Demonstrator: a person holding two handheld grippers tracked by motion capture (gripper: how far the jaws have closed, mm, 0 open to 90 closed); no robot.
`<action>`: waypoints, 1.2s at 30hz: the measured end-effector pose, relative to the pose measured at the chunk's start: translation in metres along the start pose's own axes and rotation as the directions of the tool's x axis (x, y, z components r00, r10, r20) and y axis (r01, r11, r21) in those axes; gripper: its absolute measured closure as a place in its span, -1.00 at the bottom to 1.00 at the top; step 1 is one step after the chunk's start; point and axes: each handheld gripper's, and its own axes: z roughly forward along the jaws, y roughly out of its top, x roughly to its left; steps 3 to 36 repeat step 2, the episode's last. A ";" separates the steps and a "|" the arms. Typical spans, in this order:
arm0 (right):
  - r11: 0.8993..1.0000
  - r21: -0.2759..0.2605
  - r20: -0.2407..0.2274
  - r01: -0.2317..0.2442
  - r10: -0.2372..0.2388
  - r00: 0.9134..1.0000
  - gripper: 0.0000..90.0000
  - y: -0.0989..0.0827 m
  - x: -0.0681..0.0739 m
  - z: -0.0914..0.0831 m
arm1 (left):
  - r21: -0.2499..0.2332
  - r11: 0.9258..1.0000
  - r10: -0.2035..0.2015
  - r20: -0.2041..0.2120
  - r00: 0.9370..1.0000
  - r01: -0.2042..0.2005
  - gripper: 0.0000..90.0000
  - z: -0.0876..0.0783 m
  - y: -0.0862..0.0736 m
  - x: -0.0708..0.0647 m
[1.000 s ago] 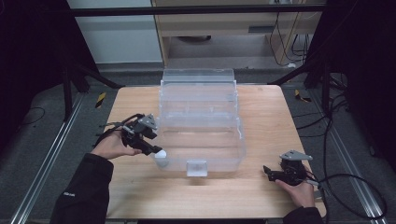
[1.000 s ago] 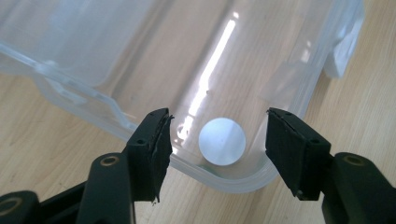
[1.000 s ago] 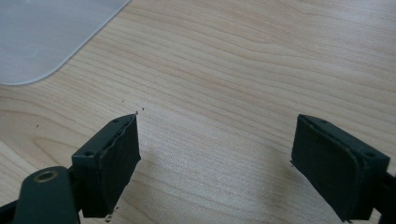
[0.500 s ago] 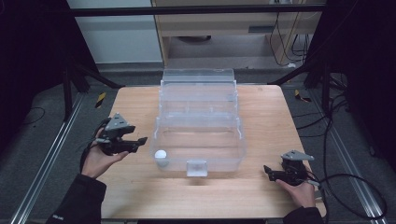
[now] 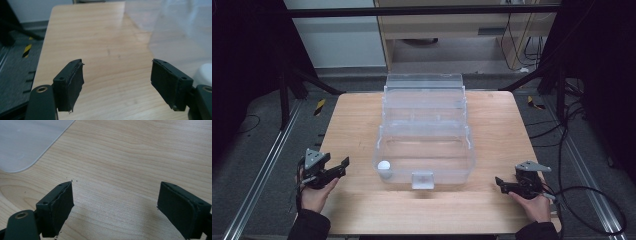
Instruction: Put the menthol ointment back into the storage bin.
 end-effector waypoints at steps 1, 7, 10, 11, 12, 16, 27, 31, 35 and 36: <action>1.000 -0.001 0.001 0.006 -0.006 1.000 -0.70 0.000 0.000 0.000 | 0.009 1.000 -0.004 -0.016 1.000 0.004 -0.45 0.001 -0.003 0.002; 1.000 0.000 0.000 0.008 -0.008 1.000 -0.71 0.000 0.000 0.000 | 0.007 1.000 -0.017 -0.037 0.999 0.017 -0.48 0.001 -0.006 0.004; 1.000 0.000 0.000 0.008 -0.008 1.000 -0.71 0.000 0.000 0.000 | 0.007 1.000 -0.017 -0.037 0.999 0.017 -0.48 0.001 -0.006 0.004; 1.000 0.000 0.000 0.008 -0.008 1.000 -0.71 0.000 0.000 0.000 | 0.007 1.000 -0.017 -0.037 0.999 0.017 -0.48 0.001 -0.006 0.004; 1.000 0.000 0.000 0.008 -0.008 1.000 -0.71 0.000 0.000 0.000 | 0.007 1.000 -0.017 -0.037 0.999 0.017 -0.48 0.001 -0.006 0.004; 1.000 0.000 0.000 0.008 -0.008 1.000 -0.71 0.000 0.000 0.000 | 0.007 1.000 -0.017 -0.037 0.999 0.017 -0.48 0.001 -0.006 0.004; 1.000 0.000 0.000 0.008 -0.008 1.000 -0.71 0.000 0.000 0.000 | 0.007 1.000 -0.017 -0.037 0.999 0.017 -0.48 0.001 -0.006 0.004; 1.000 0.000 0.000 0.008 -0.008 1.000 -0.71 0.000 0.000 0.000 | 0.007 1.000 -0.017 -0.037 0.999 0.017 -0.48 0.001 -0.006 0.004; 1.000 0.000 0.000 0.008 -0.008 1.000 -0.71 0.000 0.000 0.000 | 0.007 1.000 -0.017 -0.037 0.999 0.017 -0.48 0.001 -0.006 0.004; 1.000 0.000 0.000 0.008 -0.008 1.000 -0.71 0.000 0.000 0.000 | 0.007 1.000 -0.017 -0.037 0.999 0.017 -0.48 0.001 -0.006 0.004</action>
